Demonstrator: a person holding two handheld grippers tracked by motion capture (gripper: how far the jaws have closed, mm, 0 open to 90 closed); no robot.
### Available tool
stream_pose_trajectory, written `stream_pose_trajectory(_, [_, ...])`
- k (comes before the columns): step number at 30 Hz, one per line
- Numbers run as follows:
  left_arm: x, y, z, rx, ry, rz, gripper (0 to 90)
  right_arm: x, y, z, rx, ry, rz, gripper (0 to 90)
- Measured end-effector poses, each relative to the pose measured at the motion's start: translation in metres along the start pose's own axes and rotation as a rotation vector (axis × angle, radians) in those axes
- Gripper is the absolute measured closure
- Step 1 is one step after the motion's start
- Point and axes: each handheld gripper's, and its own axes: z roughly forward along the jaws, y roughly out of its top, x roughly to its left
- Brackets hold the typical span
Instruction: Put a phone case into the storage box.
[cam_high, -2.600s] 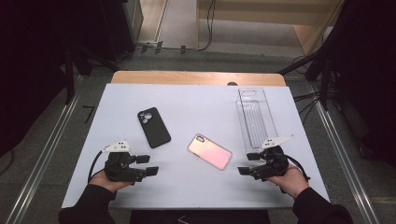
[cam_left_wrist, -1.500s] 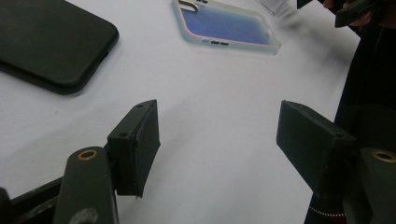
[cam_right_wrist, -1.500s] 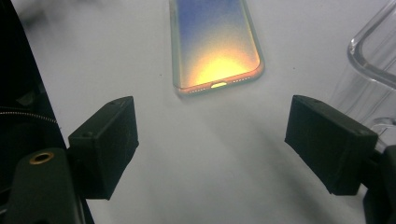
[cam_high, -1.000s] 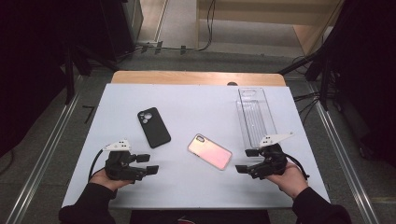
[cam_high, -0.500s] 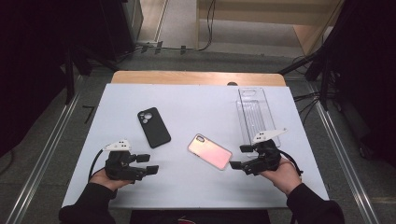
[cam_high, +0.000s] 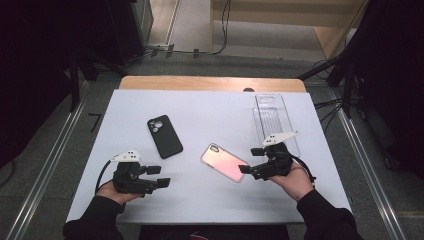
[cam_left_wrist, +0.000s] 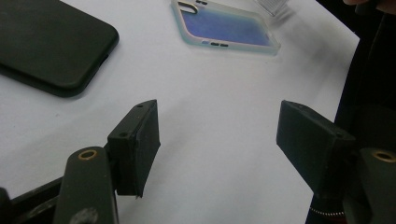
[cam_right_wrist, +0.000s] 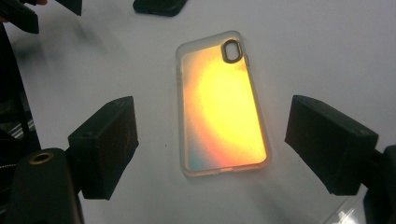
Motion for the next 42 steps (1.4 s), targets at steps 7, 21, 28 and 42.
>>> stream_pose_trajectory(7, [0.0,0.0,0.0,0.0,-0.003,0.0,30.2,-0.001,0.007,0.006,-0.008,0.005,0.004,15.2])
stream_pose_trajectory(21, [0.0,0.0,0.001,0.003,-0.002,0.003,30.2,-0.003,0.023,0.029,-0.017,0.009,0.008,15.3])
stream_pose_trajectory(28, [-0.001,0.0,0.002,0.008,-0.01,0.006,30.2,-0.006,0.03,0.036,-0.023,0.013,0.015,15.2])
stream_pose_trajectory(42, [-0.001,0.0,0.001,0.005,-0.009,0.005,30.2,-0.008,0.043,0.057,-0.02,0.007,0.009,13.2])
